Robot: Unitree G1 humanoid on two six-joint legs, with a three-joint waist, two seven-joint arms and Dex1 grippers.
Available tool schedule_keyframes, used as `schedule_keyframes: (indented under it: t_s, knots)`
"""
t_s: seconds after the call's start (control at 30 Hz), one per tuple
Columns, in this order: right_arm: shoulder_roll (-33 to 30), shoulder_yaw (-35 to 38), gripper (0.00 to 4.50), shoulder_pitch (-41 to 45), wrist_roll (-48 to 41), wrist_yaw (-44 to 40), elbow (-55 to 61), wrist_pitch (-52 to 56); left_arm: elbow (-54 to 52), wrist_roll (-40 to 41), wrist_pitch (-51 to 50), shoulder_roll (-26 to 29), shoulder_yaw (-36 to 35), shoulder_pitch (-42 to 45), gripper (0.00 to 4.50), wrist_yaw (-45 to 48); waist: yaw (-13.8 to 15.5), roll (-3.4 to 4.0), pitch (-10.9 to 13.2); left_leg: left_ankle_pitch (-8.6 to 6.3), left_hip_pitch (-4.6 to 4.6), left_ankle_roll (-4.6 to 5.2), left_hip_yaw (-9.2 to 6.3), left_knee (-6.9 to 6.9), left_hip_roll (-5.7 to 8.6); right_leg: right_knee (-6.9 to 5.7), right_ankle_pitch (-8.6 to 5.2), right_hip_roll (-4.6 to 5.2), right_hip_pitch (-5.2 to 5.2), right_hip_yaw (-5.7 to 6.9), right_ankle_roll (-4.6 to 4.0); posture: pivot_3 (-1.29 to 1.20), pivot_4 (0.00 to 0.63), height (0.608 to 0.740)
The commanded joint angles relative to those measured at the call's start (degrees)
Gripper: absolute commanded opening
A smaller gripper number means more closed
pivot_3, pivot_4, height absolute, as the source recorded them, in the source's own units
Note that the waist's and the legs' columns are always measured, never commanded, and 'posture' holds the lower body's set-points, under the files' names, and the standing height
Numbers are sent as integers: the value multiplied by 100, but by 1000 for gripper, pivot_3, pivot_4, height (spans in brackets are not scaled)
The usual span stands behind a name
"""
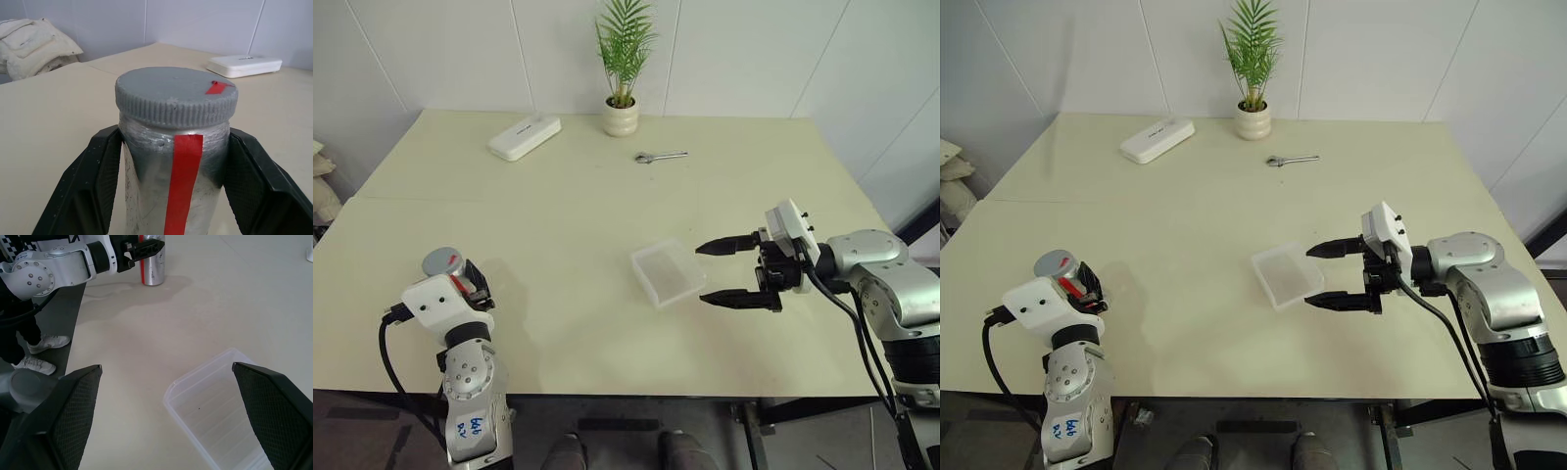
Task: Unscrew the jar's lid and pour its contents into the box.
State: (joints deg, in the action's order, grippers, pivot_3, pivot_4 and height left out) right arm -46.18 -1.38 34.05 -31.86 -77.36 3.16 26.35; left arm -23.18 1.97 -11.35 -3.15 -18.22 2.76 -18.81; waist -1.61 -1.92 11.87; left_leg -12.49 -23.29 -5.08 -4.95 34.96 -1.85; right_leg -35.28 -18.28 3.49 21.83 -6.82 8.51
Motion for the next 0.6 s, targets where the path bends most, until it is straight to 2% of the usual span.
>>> schedule_keyframes:
  t_s: [0.03, 0.2, 0.4, 0.6]
  knots:
    - [-61, 215, 4500, -38, -56, 66, 268, -37, -135, 81, 117, 224, 18, -35, 2622, 315, 0, 0, 0, 0, 0, 0, 0, 0, 0, 0, 0, 0, 0, 0, 0, 0, 150, 740]
    - [-52, 261, 4500, -135, -112, 204, 423, 20, -168, 301, 112, 465, 15, -69, 2622, 736, -1, 0, 0, -1, -1, -1, 1, -3, 0, 6, 0, 0, 0, 0, -1, 0, 150, 740]
    - [-48, 377, 4500, -275, -204, 476, 679, 150, -134, 959, 54, 1110, 17, 36, 2622, 1819, 2, 1, 1, -2, -1, -1, 0, -12, -1, 11, -6, 1, 0, 1, -11, 0, 150, 740]
    - [-35, 544, 4500, -526, -386, 909, 1284, 416, 264, 1715, 40, 2058, 146, 559, 2622, 3361, 2, 4, 2, -2, 0, -1, 0, -27, -1, 22, -14, 2, -1, 3, -27, 0, 150, 740]
